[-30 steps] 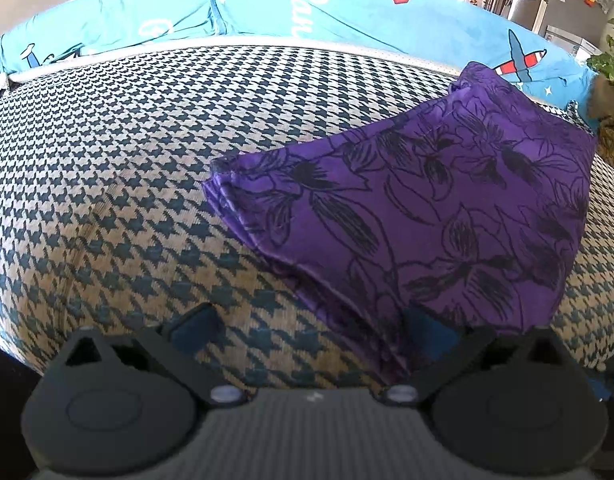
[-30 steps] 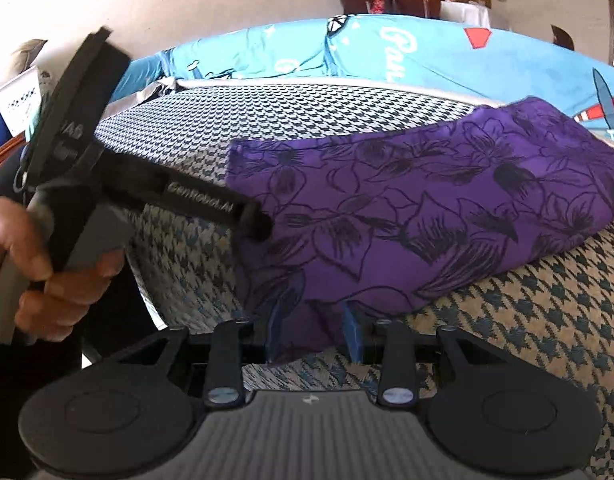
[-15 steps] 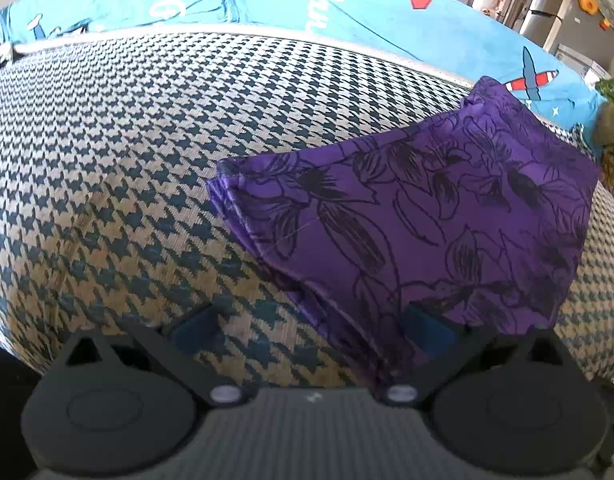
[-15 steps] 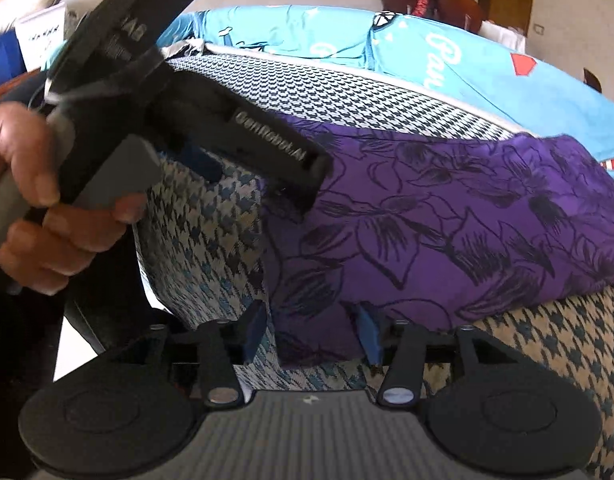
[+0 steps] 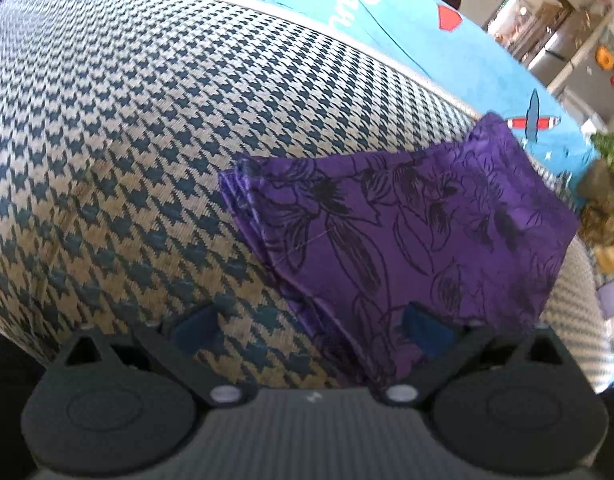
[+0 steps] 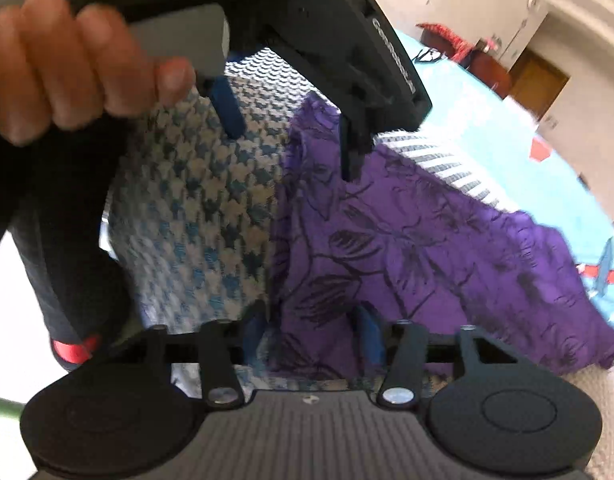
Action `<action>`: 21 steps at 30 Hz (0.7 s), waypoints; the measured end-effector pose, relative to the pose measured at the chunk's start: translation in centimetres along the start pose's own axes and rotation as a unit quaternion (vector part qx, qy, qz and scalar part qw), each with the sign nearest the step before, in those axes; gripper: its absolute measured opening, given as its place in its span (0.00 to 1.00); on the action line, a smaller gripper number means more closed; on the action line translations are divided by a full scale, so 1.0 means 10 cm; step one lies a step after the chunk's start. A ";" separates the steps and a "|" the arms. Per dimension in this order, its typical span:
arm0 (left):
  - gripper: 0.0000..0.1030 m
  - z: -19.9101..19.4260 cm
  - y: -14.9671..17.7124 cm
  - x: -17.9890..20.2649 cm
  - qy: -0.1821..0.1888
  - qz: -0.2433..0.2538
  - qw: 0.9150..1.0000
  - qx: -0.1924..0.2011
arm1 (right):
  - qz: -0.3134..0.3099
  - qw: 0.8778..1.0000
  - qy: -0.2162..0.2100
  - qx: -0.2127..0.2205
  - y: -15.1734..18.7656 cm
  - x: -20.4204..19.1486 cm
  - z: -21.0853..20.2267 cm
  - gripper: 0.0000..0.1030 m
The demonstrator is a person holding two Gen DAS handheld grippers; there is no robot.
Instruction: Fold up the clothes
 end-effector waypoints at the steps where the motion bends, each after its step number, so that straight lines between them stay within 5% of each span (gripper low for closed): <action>1: 1.00 0.00 0.00 -0.01 0.006 -0.004 1.000 -0.001 | 0.005 1.000 -0.001 0.002 0.00 0.02 -0.01 0.37; 6: 1.00 -0.04 0.03 -0.04 0.035 -0.009 0.999 -0.006 | 0.071 0.997 -0.032 0.014 -0.02 0.24 -0.07 0.17; 14: 1.00 0.03 0.06 0.15 0.093 0.004 0.995 -0.024 | 0.224 0.965 -0.132 0.043 -0.01 0.67 -0.24 0.15; 21: 1.00 0.15 -0.01 0.35 0.114 0.005 0.993 -0.041 | 0.264 0.950 -0.158 0.057 0.00 0.81 -0.30 0.15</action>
Point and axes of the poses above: each gripper's, at about its wrist camera, not at the fingertips, and z roughly the way its jaws point, x to its right, y to its underside, the point moved 7 cm from there along z, roughly the way its jaws point, and after that the axes turned 14 degrees about -x, right-handed, at the moved point
